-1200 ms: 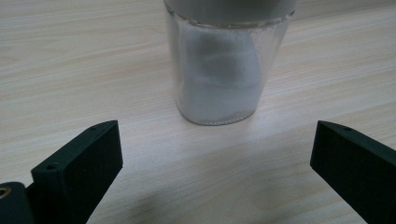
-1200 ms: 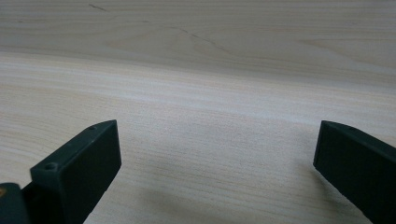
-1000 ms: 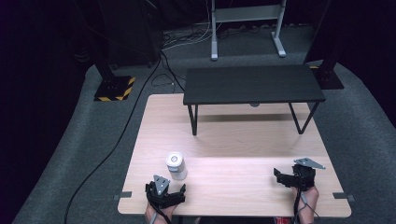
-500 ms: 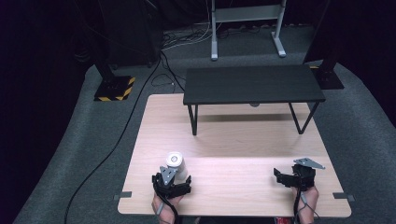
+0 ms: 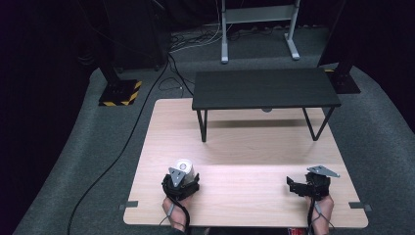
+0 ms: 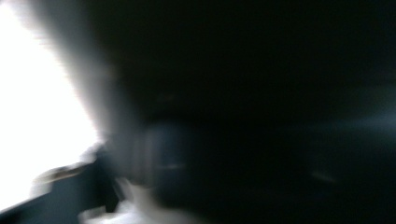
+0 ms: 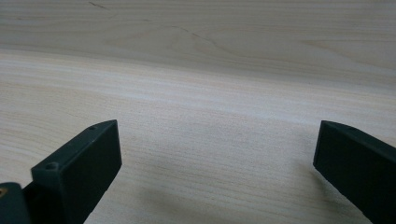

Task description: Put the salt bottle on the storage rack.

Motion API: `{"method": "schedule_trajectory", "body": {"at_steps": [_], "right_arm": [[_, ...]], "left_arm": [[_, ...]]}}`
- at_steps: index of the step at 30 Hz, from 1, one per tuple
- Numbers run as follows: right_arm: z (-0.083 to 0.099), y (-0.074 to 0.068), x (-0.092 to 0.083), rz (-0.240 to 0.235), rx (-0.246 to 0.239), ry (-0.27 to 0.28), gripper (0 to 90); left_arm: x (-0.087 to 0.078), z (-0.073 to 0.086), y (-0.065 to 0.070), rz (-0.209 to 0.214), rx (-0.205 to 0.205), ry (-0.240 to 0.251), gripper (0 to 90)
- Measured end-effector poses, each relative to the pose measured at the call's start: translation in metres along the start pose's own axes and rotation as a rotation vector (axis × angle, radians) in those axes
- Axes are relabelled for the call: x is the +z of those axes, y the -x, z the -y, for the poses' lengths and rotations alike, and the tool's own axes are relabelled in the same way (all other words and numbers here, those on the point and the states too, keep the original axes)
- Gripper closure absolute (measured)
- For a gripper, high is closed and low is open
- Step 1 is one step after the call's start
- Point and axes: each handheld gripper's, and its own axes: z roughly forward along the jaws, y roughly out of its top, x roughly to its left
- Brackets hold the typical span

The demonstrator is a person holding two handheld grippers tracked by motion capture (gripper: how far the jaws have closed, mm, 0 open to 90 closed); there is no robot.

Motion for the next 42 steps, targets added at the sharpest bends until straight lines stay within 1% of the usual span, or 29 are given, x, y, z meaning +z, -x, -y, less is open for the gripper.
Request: {"method": "schedule_trajectory", "body": {"at_steps": [3, 7, 16, 28, 42], "right_arm": [[0.001, 0.000, 0.000, 0.000, 0.002, 0.003, 0.0], [0.001, 0.001, 0.000, -0.003, 0.003, 0.005, 0.0], [0.002, 0.001, -0.001, -0.003, 0.005, 0.009, 0.0], [0.002, 0.002, -0.001, -0.004, 0.006, 0.011, 0.0], [0.003, 0.002, -0.001, -0.005, 0.011, 0.015, 0.0]], "left_arm": [[0.001, -0.001, 0.004, -0.019, -0.003, -0.002, 29.6], [0.001, -0.002, 0.005, -0.022, -0.005, -0.007, 29.7], [-0.002, -0.004, 0.002, -0.009, -0.005, -0.015, 29.7], [-0.011, -0.005, -0.007, 0.009, -0.009, -0.015, 29.7], [-0.023, -0.021, -0.014, 0.040, 0.009, -0.007, 29.7]]}}
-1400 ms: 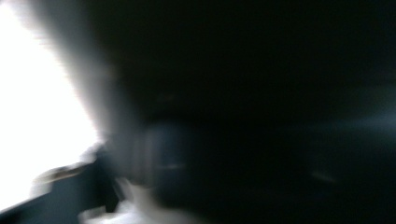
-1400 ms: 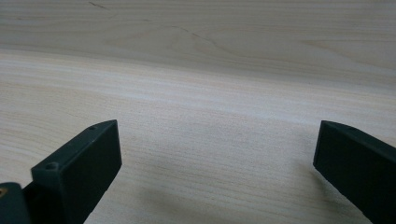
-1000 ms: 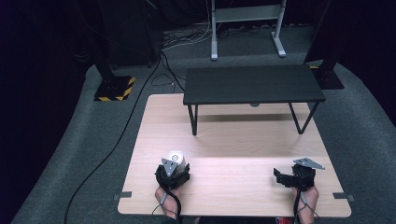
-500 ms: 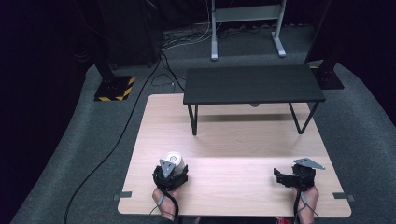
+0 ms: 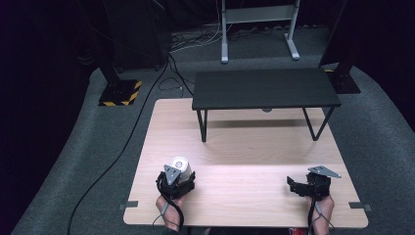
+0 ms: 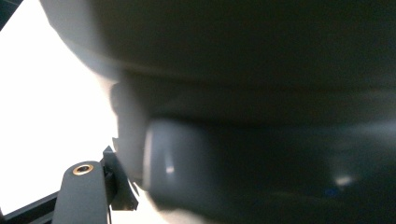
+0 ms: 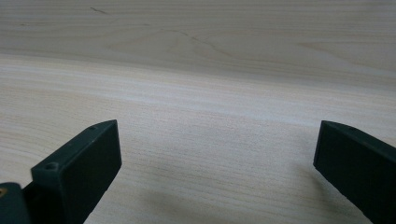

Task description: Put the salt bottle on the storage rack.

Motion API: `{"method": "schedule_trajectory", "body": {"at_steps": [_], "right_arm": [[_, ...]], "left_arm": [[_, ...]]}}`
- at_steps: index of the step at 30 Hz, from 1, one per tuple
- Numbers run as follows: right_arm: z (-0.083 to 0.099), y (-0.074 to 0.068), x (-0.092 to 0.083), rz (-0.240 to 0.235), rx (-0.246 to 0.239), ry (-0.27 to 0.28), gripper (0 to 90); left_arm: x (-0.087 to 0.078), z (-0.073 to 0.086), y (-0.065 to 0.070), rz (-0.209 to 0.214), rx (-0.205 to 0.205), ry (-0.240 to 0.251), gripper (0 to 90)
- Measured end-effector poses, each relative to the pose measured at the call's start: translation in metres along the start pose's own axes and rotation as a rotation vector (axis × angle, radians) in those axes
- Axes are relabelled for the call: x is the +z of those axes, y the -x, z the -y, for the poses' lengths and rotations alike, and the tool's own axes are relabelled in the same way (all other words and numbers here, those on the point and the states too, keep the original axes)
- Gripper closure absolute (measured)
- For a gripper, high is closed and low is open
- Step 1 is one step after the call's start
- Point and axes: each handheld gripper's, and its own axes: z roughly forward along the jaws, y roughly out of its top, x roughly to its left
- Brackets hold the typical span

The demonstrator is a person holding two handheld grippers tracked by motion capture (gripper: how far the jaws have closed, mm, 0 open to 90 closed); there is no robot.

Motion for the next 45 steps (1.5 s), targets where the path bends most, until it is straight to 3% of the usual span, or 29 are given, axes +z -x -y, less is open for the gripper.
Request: {"method": "schedule_trajectory", "body": {"at_steps": [13, 20, 45], "right_arm": [[0.000, 0.001, 0.000, -0.002, 0.004, 0.001, 0.0], [0.000, 0.000, 0.000, -0.001, 0.003, 0.000, 0.0], [0.000, 0.001, 0.000, -0.004, 0.006, 0.002, 0.0]], "left_arm": [[-0.004, -0.017, -0.005, 0.038, 0.021, 0.003, 29.7], [-0.004, -0.024, -0.011, 0.068, 0.008, 0.005, 29.7], [-0.001, -0.056, -0.018, 0.110, 0.053, -0.008, 29.7]]}}
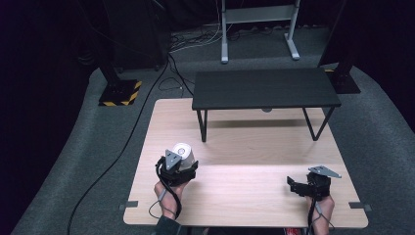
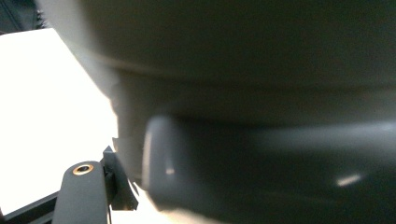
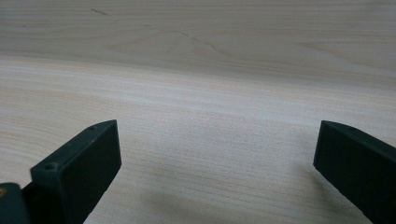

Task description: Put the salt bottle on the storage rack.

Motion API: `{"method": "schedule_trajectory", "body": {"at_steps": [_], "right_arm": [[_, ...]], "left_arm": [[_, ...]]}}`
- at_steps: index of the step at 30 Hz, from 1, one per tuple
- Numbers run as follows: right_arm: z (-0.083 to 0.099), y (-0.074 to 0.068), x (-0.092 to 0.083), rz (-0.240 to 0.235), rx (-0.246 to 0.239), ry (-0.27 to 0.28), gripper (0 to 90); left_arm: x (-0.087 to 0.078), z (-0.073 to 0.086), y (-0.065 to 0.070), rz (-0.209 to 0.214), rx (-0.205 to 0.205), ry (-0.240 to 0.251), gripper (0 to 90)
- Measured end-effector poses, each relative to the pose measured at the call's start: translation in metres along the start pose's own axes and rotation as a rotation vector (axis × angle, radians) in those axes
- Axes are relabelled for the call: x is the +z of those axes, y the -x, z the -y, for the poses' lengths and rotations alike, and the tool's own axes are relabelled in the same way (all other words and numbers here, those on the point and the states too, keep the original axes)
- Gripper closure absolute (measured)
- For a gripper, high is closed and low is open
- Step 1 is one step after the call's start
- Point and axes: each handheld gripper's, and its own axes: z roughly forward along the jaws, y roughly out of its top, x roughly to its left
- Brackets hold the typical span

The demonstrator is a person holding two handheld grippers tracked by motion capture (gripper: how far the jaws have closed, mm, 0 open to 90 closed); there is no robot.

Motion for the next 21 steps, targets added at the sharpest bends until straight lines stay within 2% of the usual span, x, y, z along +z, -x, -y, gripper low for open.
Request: {"method": "schedule_trajectory", "body": {"at_steps": [21], "right_arm": [[0.000, 0.000, 0.000, -0.002, 0.001, 0.000, 0.0]], "left_arm": [[0.010, -0.030, -0.003, 0.020, 0.039, -0.013, 29.7]]}}
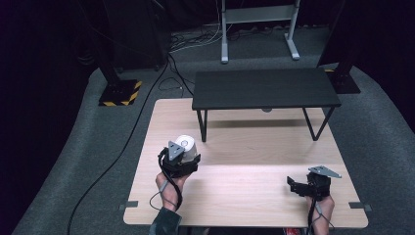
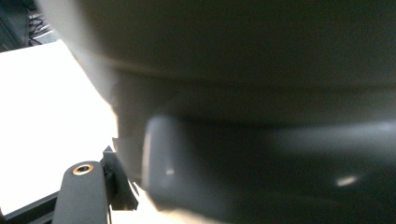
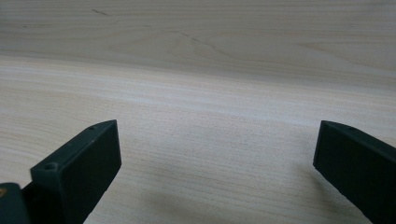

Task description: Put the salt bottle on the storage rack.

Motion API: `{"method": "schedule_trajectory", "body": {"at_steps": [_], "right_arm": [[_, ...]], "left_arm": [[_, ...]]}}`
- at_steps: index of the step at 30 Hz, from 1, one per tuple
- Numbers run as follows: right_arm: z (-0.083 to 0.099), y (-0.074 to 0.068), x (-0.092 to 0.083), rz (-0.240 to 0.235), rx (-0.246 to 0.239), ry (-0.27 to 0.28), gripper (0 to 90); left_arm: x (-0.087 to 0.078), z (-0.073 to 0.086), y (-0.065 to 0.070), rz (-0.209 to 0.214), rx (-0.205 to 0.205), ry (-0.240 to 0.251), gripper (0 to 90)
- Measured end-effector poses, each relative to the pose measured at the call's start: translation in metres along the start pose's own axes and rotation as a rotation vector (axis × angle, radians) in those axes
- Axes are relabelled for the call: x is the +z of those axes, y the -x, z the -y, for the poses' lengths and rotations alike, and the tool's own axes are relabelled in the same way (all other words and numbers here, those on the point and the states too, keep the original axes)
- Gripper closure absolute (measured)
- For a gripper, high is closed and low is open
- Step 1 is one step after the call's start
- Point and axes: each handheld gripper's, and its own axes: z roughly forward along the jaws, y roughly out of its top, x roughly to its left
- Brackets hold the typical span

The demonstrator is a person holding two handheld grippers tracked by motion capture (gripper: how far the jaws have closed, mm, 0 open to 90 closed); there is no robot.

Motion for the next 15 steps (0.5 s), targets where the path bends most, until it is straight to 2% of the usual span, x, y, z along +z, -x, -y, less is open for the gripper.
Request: {"method": "schedule_trajectory", "body": {"at_steps": [15], "right_arm": [[-0.001, 0.000, 0.000, -0.001, -0.004, -0.005, 0.0]], "left_arm": [[0.010, -0.019, -0.003, 0.011, 0.021, -0.008, 29.7]]}}
